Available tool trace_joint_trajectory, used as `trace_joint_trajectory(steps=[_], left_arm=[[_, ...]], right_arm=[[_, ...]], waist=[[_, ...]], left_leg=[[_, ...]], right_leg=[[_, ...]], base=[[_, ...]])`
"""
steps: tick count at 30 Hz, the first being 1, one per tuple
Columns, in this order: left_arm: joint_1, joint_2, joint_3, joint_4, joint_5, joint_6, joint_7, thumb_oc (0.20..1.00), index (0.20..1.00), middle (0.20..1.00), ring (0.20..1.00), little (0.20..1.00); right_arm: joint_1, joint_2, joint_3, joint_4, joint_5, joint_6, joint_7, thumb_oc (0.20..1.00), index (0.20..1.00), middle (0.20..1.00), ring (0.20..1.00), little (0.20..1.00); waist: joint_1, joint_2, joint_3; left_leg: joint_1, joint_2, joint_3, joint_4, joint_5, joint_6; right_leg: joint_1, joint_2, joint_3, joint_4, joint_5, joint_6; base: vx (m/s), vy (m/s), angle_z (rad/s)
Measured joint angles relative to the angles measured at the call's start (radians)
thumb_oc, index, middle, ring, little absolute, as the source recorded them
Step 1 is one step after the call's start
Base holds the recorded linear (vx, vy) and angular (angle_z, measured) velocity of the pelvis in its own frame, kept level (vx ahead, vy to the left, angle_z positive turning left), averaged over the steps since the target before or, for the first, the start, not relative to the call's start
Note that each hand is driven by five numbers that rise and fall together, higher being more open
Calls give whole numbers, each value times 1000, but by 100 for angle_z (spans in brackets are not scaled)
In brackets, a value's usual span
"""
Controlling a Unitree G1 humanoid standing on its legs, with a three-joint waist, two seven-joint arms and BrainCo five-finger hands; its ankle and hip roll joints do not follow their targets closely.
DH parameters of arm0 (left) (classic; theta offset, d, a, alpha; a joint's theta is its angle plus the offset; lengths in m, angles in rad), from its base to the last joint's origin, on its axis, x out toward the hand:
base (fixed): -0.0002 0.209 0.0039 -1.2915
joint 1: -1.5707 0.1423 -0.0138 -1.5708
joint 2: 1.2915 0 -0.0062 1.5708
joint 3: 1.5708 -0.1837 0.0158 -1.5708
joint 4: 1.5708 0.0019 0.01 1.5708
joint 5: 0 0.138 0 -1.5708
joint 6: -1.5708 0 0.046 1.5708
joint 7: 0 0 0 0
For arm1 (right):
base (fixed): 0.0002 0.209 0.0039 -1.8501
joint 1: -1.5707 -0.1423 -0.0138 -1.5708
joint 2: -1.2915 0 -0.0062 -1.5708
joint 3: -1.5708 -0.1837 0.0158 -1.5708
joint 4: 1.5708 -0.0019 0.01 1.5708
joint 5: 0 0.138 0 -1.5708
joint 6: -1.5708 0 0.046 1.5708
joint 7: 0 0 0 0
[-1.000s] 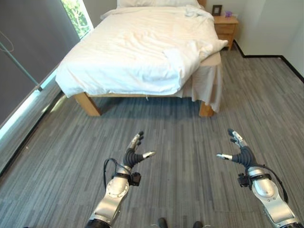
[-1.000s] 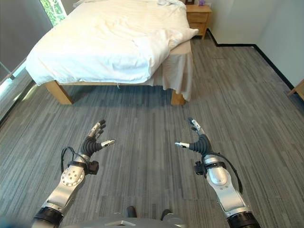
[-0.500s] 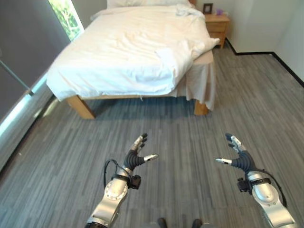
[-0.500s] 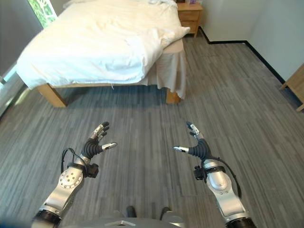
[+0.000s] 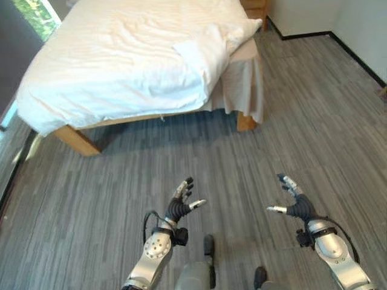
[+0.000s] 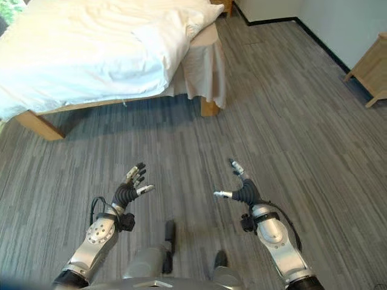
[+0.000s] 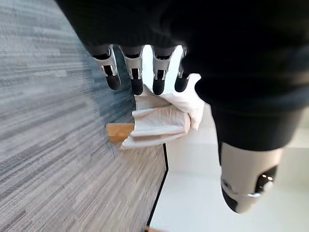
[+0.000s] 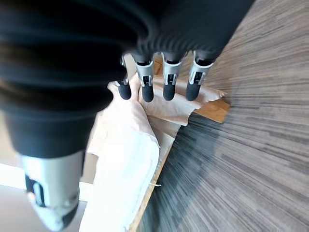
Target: Making the bed.
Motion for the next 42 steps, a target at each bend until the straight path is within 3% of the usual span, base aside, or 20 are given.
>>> trace_joint_trajectory(steps=[1, 2, 5, 8, 10, 13, 16, 18, 19, 20, 22, 24, 26, 28, 30, 32, 36, 39, 40, 42], left_arm=[[-15, 6, -1, -2, -1, -1, -2, 1000, 1000, 1000, 1000, 1000], [-25, 18, -13, -1, -5, -2, 3, 1000, 1000, 1000, 1000, 1000], [-28, 41, -24, -40, -4, -3, 3, 1000, 1000, 1000, 1000, 1000], [-29, 42, -25, -45, -4, -2, 2, 1000, 1000, 1000, 1000, 1000], [-30, 39, -25, -42, -4, -2, 2, 1000, 1000, 1000, 1000, 1000], [-47, 29, -27, 0, -3, -2, 3, 1000, 1000, 1000, 1000, 1000], [-50, 33, -18, 21, -3, -1, 3, 1000, 1000, 1000, 1000, 1000], [-35, 0, -18, 16, -3, -3, 2, 1000, 1000, 1000, 1000, 1000], [-19, -15, -19, 14, -2, -2, -3, 1000, 1000, 1000, 1000, 1000], [-27, -28, -20, 21, -3, -2, -3, 1000, 1000, 1000, 1000, 1000], [-20, -30, -13, 20, -4, -3, -6, 1000, 1000, 1000, 1000, 1000], [-22, -27, -16, 26, -6, -1, -5, 1000, 1000, 1000, 1000, 1000], [-29, -19, -13, 24, -6, -1, -8, 1000, 1000, 1000, 1000, 1000], [-52, -18, -8, 22, -10, -2, -15, 1000, 1000, 1000, 1000, 1000], [-59, -16, -8, 22, -13, -2, -25, 1000, 1000, 1000, 1000, 1000], [-52, -14, -12, 29, -12, 0, -29, 1000, 1000, 1000, 1000, 1000], [-64, -13, -32, 21, -13, 6, -32, 1000, 1000, 1000, 1000, 1000], [-82, -7, -55, 4, -11, 16, -18, 1000, 1000, 1000, 1000, 1000], [-109, -5, -68, -2, -6, 22, -11, 1000, 1000, 1000, 1000, 1000], [-118, 1, -70, -22, -6, 23, -5, 1000, 1000, 1000, 1000, 1000]], right_arm=[[3, 10, 2, -3, -1, 0, 2, 1000, 1000, 1000, 1000, 1000], [-7, 11, 17, -14, -5, 0, 8, 1000, 1000, 1000, 1000, 1000], [0, 11, 22, -41, -43, -1, 18, 1000, 1000, 1000, 1000, 1000], [6, 10, 6, -46, -76, -1, 18, 1000, 1000, 1000, 1000, 1000], [5, 8, -13, -35, -83, 0, 17, 1000, 1000, 1000, 1000, 1000], [2, 22, -17, 9, -82, 11, 15, 1000, 1000, 1000, 1000, 1000], [55, 49, -24, 33, -79, 33, 16, 1000, 1000, 1000, 1000, 1000], [93, 43, -50, 56, -78, 40, 18, 1000, 1000, 1000, 1000, 1000], [87, 39, -65, 112, -77, 41, 18, 1000, 1000, 1000, 1000, 1000], [85, 37, -79, 150, -77, 47, 21, 1000, 1000, 1000, 1000, 1000], [81, 7, -105, 151, -73, 46, 22, 1000, 1000, 1000, 1000, 1000], [80, -8, -126, 154, -65, 46, 16, 1000, 1000, 1000, 1000, 1000], [62, -10, -124, 144, -61, 45, 8, 1000, 1000, 1000, 1000, 1000], [49, -2, -116, 152, -61, 46, 3, 1000, 1000, 1000, 1000, 1000], [43, 11, -112, 157, -59, 46, 2, 1000, 1000, 1000, 1000, 1000], [5, -14, -61, 176, -60, 48, -2, 1000, 1000, 1000, 1000, 1000], [-23, -11, -34, 147, -72, 45, -4, 1000, 1000, 1000, 1000, 1000], [-60, 5, -5, 148, -114, 47, -9, 1000, 1000, 1000, 1000, 1000], [-23, 12, 1, 99, -120, 47, -5, 1000, 1000, 1000, 1000, 1000], [12, 14, 1, 51, -120, 46, -4, 1000, 1000, 1000, 1000, 1000]], waist=[[-11, -11, 2], [-27, -17, 14], [-63, -16, 17], [-87, -8, 19], [-110, -11, 18], [-155, -18, 17], [-190, -54, -2], [-217, -17, -12], [-222, 9, -17], [-231, 0, -18], [-216, -19, -7], [-205, -30, 4], [-193, -58, 20], [-179, -70, 30], [-157, -68, 34], [-132, -31, 32], [-72, 6, 39], [-79, 36, 73], [-100, 18, 78], [-134, 18, 77]], left_leg=[[30, -18, -5, -12, -9, 23], [64, -36, -12, -25, 1, 55], [144, -48, -55, -26, -37, 86], [187, -49, -123, -32, -70, 84], [204, -49, -170, -47, -90, 76], [227, -34, -234, -37, -151, 61], [310, -15, -303, -60, -214, 9], [347, 44, -330, -53, -249, -24], [336, 72, -298, 22, -212, -73], [287, 64, -283, 144, -215, -120], [123, 46, -254, 502, -155, -188], [-3, 49, -236, 798, -92, -200], [-56, 34, -187, 870, -98, -201], [-100, 68, -100, 721, -114, -176], [-50, 92, -8, 268, -88, -146], [-31, 82, -50, -23, -70, -127], [-13, -5, -97, -40, -10, -59], [78, 26, -72, -31, 29, 14], [128, 13, -66, -48, 10, 44], [177, 0, -68, -53, -22, 51]], right_leg=[[-48, -9, 15, 111, 11, 9], [-155, -29, 54, 366, 12, 36], [-231, -21, 70, 498, 15, 27], [-221, -11, 51, 298, 14, 22], [-215, -4, 58, 42, 43, -1], [-187, 15, 152, -345, 163, 15], [-157, 3, 115, -374, 180, 21], [-154, 57, 100, -296, 260, 13], [-138, 86, 90, -250, 269, -2], [-121, 82, 78, -253, 259, -21], [-92, 81, 53, -243, 235, -115], [-59, 89, 57, -251, 234, -175], [-5, 89, 71, -265, 225, -198], [46, 110, 80, -326, 187, -188], [79, 133, 80, -372, 190, -185], [99, 184, 106, -388, 193, -177], [161, 240, 181, -350, 119, -215], [14, 278, 125, 135, -42, -71], [-101, 212, 44, 363, -72, -56], [-152, 92, 18, 396, -78, -43]], base=[[318, 205, 5], [274, 77, 41], [524, -3, 56], [476, -125, 61], [524, -168, 64], [736, -194, 55], [452, -166, 69], [355, -162, 80], [440, -293, 67], [394, -333, 58], [256, -288, 24], [193, -152, -22], [452, -65, -29], [667, 104, -2], [587, 161, -11], [375, 65, -47], [346, 53, -70], [290, 82, -74], [477, 22, -10], [375, -52, 2]])
